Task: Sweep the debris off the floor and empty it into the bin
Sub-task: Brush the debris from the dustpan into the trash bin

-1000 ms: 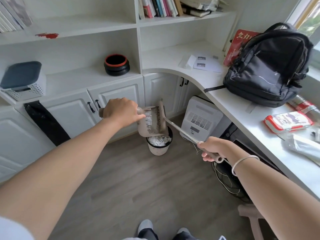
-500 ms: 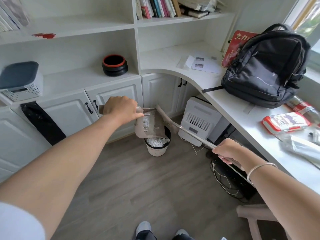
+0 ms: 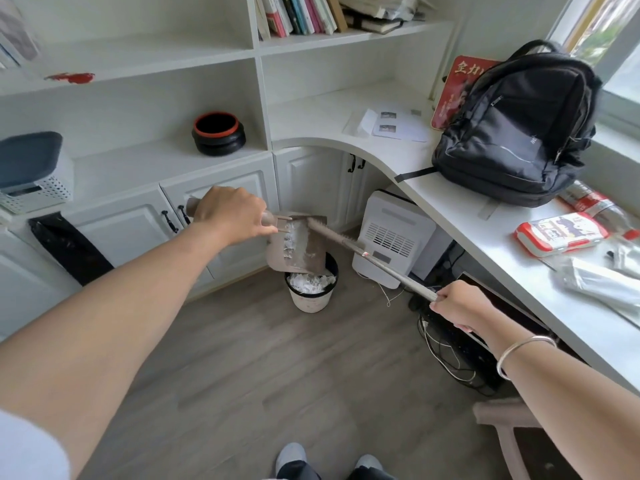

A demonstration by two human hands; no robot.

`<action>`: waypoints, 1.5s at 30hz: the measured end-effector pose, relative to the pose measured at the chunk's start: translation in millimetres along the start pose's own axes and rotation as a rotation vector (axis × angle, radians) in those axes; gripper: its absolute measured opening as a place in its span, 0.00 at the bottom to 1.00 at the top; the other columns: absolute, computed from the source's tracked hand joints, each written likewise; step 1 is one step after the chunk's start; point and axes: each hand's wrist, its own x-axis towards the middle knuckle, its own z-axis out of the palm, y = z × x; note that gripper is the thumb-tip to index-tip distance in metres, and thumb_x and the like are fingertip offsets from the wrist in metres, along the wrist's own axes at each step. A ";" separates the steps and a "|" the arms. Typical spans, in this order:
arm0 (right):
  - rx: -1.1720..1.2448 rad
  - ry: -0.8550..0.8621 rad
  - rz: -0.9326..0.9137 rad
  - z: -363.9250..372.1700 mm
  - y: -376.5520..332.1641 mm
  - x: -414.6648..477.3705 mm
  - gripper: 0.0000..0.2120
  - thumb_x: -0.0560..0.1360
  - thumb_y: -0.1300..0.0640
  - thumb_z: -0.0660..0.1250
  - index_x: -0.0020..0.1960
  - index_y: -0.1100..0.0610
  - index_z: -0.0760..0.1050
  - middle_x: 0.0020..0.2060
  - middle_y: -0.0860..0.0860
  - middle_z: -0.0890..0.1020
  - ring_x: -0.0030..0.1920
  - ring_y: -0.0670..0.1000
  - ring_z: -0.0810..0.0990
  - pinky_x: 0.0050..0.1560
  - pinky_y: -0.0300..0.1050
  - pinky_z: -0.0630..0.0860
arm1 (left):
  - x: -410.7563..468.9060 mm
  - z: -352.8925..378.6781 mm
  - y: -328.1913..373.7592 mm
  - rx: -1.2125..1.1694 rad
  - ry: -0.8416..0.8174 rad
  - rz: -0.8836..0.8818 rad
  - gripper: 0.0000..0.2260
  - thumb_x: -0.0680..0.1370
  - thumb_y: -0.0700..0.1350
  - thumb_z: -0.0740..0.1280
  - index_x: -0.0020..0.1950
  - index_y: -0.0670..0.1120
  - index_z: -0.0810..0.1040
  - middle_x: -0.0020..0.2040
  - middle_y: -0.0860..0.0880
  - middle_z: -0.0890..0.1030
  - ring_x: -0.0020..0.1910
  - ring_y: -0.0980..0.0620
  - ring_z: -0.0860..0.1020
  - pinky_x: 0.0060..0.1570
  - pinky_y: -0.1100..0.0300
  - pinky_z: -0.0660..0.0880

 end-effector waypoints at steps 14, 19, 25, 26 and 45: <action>-0.082 0.069 -0.040 22.6 -26.4 -0.5 0.10 0.74 0.54 0.63 0.54 0.53 0.78 0.40 0.51 0.80 0.40 0.56 0.80 0.44 0.46 0.80 | -21.8 8.3 -2.3 0.218 -0.068 0.230 0.23 0.79 0.65 0.57 0.35 0.47 0.66 0.36 0.51 0.74 0.35 0.48 0.71 0.35 0.58 0.69; -0.069 0.076 -0.041 29.9 -38.8 -1.7 0.11 0.75 0.56 0.62 0.56 0.58 0.73 0.46 0.54 0.78 0.48 0.58 0.80 0.48 0.47 0.77 | -24.0 2.4 0.3 0.062 -0.114 0.081 0.29 0.76 0.70 0.54 0.28 0.47 0.66 0.28 0.50 0.69 0.33 0.45 0.71 0.32 0.57 0.62; -0.035 0.055 -0.022 35.1 -42.1 -3.4 0.06 0.74 0.57 0.62 0.50 0.58 0.72 0.43 0.53 0.77 0.42 0.57 0.78 0.41 0.43 0.73 | -32.4 10.0 -3.6 -0.031 -0.255 -0.055 0.22 0.77 0.59 0.61 0.31 0.46 0.66 0.33 0.49 0.71 0.38 0.44 0.73 0.39 0.57 0.67; -0.026 0.053 -0.017 34.9 -41.7 -3.3 0.07 0.74 0.57 0.62 0.51 0.58 0.72 0.43 0.53 0.78 0.41 0.57 0.78 0.41 0.43 0.73 | -33.1 11.3 -3.8 -0.032 -0.278 -0.074 0.21 0.77 0.59 0.61 0.31 0.46 0.66 0.35 0.48 0.71 0.39 0.44 0.73 0.40 0.57 0.68; 0.106 -0.018 0.007 45.7 -59.0 -9.0 0.17 0.72 0.55 0.62 0.59 0.56 0.78 0.49 0.56 0.82 0.46 0.59 0.81 0.51 0.50 0.80 | -24.5 1.7 10.8 0.120 -0.196 -0.066 0.14 0.80 0.54 0.60 0.40 0.47 0.71 0.39 0.48 0.76 0.38 0.46 0.71 0.38 0.58 0.66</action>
